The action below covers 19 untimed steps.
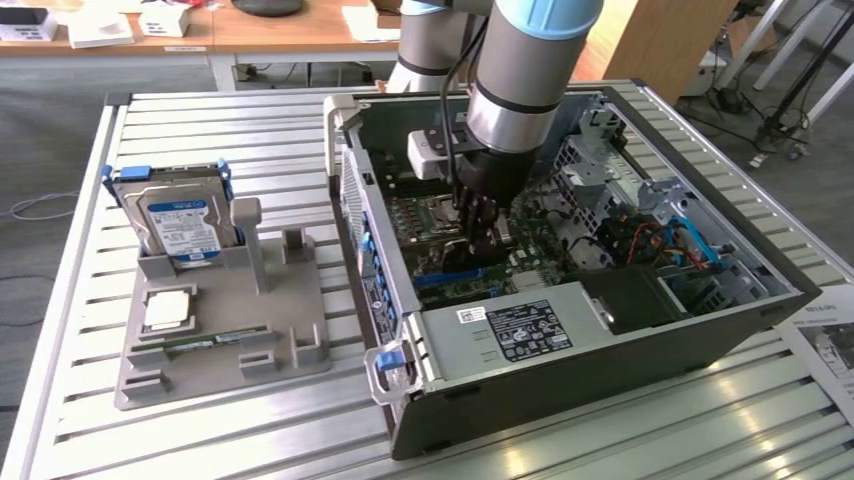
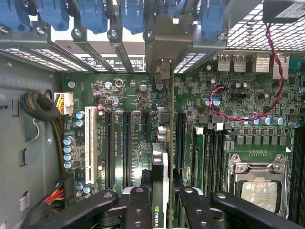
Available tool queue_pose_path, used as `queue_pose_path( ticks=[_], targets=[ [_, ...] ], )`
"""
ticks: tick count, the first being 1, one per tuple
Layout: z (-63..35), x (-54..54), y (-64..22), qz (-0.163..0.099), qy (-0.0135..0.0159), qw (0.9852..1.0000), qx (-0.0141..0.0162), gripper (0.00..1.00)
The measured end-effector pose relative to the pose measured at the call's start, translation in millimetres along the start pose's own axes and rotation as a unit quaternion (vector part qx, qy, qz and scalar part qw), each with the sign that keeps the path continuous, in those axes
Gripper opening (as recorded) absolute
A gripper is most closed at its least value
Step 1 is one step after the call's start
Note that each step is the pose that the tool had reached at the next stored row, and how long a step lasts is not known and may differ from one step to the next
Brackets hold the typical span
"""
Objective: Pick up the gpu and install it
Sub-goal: 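Insert the gpu into the slot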
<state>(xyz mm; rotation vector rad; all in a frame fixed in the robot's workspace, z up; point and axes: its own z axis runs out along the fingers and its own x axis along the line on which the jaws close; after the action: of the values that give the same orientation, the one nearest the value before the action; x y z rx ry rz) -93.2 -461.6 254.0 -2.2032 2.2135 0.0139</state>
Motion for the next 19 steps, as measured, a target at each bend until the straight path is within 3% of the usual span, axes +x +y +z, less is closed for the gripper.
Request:
queue_pose_path(
  ticks=[19],
  targets=[
    [0.5,0.5,2.3,0.0,-0.0009,1.0,-0.0005,0.27]
  ],
)
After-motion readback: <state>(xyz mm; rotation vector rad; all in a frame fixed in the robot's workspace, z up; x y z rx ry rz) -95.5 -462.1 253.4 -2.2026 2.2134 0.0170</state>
